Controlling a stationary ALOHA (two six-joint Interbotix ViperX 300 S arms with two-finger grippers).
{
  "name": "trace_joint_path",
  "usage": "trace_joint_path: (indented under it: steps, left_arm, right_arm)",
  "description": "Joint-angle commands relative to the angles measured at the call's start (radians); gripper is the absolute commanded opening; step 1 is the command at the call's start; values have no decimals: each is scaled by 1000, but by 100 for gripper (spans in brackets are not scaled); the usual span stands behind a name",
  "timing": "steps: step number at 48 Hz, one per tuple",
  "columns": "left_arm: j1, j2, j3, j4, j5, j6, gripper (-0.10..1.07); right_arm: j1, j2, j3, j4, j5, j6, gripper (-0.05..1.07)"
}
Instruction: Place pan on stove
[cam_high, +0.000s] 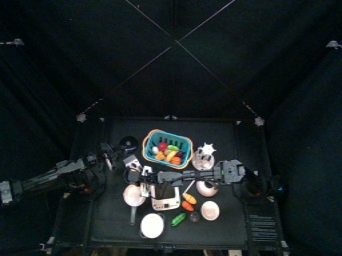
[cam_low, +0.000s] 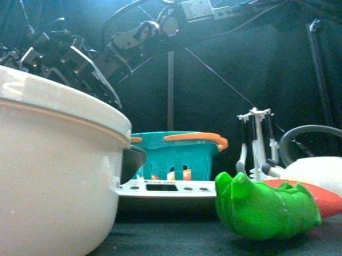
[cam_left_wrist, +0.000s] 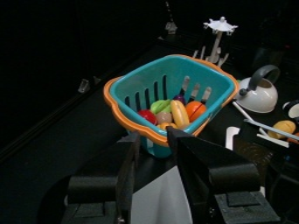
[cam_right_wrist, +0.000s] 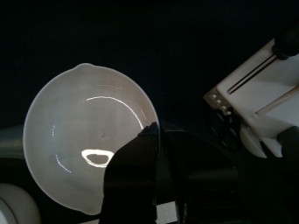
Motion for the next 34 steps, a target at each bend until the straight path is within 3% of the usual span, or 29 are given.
trace_joint_path:
  steps: [1, 14, 34]
  left_arm:
    - [3, 3, -12, -2, -3, -2, 73]
    - [3, 3, -12, -2, -3, 0, 73]
    - [3, 3, -8, -2, -3, -3, 73]
  right_arm:
    - [-6, -81, -2, 15, -3, 2, 46]
    - [-18, -179, 110, 40, -20, 3, 46]
    - [-51, -354, 399, 130, -91, 3, 46]
